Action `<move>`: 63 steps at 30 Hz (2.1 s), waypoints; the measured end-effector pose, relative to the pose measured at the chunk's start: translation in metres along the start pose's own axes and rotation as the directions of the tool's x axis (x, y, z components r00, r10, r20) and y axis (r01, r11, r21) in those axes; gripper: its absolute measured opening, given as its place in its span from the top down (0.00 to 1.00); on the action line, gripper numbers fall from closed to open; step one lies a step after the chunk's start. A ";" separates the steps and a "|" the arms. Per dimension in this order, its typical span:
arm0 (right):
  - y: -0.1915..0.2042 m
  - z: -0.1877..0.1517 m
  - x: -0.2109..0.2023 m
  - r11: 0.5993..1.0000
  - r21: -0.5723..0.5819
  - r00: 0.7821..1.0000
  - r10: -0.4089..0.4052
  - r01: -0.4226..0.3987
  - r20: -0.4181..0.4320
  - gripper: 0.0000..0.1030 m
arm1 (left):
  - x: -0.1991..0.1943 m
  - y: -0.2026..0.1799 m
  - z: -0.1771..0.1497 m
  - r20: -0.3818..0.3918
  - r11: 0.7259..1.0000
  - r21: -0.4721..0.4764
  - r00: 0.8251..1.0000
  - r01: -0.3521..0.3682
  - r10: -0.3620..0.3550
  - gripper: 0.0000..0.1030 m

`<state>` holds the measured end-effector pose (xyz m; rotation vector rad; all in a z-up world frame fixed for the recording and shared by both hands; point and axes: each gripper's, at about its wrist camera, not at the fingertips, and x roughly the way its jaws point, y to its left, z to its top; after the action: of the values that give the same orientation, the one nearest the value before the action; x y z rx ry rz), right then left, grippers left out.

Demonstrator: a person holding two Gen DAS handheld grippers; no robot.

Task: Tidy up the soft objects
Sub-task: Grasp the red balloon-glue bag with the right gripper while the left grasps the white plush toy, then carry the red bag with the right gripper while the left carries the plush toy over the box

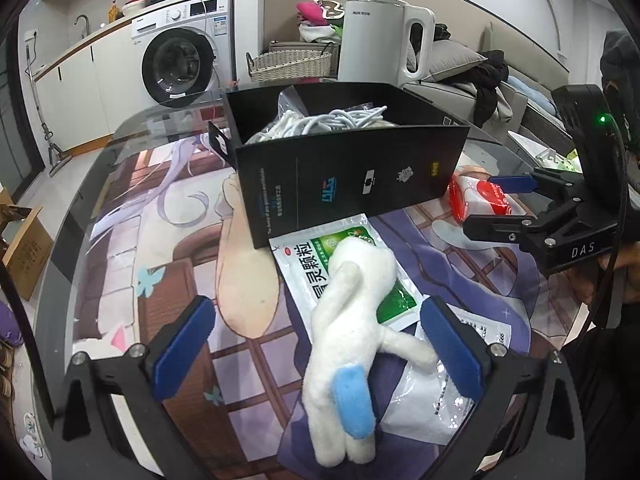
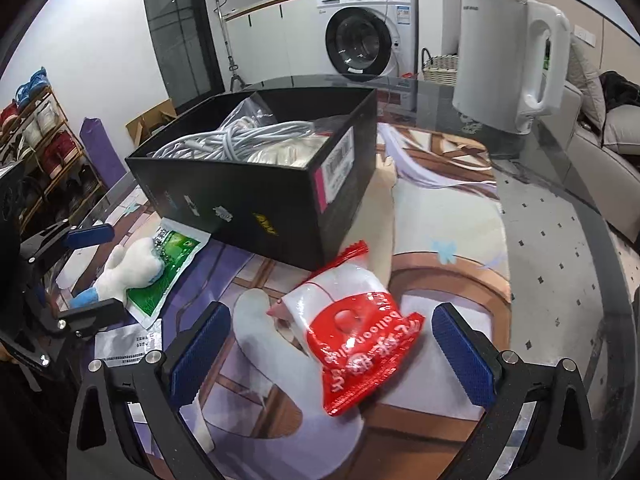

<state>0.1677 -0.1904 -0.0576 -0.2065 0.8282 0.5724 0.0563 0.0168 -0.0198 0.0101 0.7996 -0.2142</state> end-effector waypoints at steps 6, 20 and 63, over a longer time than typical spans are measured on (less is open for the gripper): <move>0.009 -0.004 0.000 0.998 -0.038 0.999 0.048 -0.049 -0.015 0.00 | 0.001 0.002 0.000 -0.005 1.000 -0.012 1.000 0.027 -0.027 0.00; 0.023 -0.001 0.005 0.991 -0.129 1.000 0.016 -0.019 -0.024 0.20 | 0.004 0.004 0.000 -0.021 0.999 -0.009 0.999 0.048 -0.049 0.02; 0.035 -0.007 -0.051 0.988 -0.143 0.988 0.079 -0.059 0.134 0.55 | -0.035 -0.004 0.020 0.103 0.999 -0.004 0.994 0.034 -0.034 0.82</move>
<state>0.1170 -0.1846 -0.0225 -0.2625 0.6626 0.7029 0.0463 0.0181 0.0190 -0.0203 0.6982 -0.2427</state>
